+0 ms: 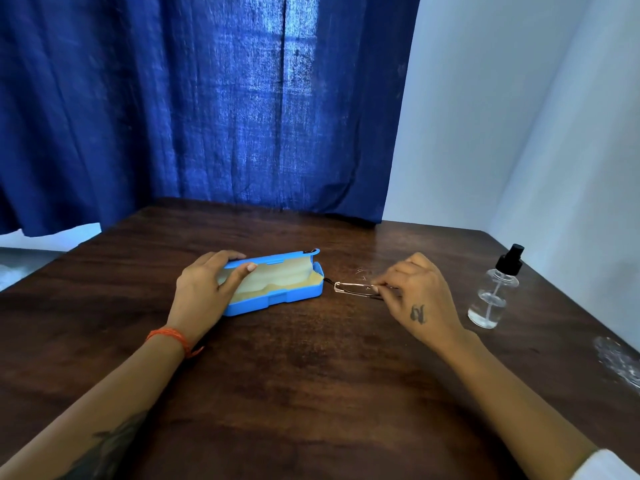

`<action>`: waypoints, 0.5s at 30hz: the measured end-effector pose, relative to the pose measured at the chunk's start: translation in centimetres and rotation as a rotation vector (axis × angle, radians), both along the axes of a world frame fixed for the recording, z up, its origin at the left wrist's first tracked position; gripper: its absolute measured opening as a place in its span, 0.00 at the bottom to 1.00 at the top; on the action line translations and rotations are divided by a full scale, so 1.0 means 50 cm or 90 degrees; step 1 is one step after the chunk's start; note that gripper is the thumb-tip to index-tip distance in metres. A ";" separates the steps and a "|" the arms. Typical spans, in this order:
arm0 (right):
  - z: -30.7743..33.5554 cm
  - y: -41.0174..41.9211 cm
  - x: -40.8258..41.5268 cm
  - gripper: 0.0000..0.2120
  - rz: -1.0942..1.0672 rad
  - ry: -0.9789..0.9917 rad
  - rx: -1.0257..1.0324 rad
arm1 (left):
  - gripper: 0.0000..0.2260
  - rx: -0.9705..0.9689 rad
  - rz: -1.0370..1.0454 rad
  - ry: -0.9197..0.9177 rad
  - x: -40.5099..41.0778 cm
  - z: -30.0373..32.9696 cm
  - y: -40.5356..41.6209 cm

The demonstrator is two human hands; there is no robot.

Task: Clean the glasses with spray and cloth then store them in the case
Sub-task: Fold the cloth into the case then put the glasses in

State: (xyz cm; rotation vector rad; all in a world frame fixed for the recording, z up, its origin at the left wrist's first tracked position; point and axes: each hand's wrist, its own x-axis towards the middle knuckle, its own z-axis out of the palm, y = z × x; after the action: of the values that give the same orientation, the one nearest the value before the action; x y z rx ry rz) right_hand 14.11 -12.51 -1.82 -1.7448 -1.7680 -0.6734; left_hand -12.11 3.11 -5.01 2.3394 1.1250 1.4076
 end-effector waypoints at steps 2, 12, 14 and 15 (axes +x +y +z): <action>0.014 0.016 -0.026 0.03 0.041 -0.023 0.030 | 0.11 -0.006 -0.002 -0.005 0.000 0.001 0.001; 0.018 0.128 -0.160 0.02 0.187 -0.134 0.051 | 0.10 -0.032 -0.024 -0.026 0.000 0.004 -0.003; 0.008 0.145 -0.172 0.02 0.188 -0.146 0.046 | 0.10 -0.033 -0.023 -0.025 0.000 0.003 -0.003; 0.003 0.151 -0.176 0.02 0.187 -0.151 0.042 | 0.10 -0.032 -0.022 -0.024 0.001 0.004 -0.003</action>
State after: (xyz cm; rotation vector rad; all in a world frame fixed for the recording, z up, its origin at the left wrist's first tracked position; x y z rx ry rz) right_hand 5.29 -4.96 -1.68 -1.3672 -2.0832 -0.8253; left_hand -12.05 2.95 -4.82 2.2767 1.0909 1.3890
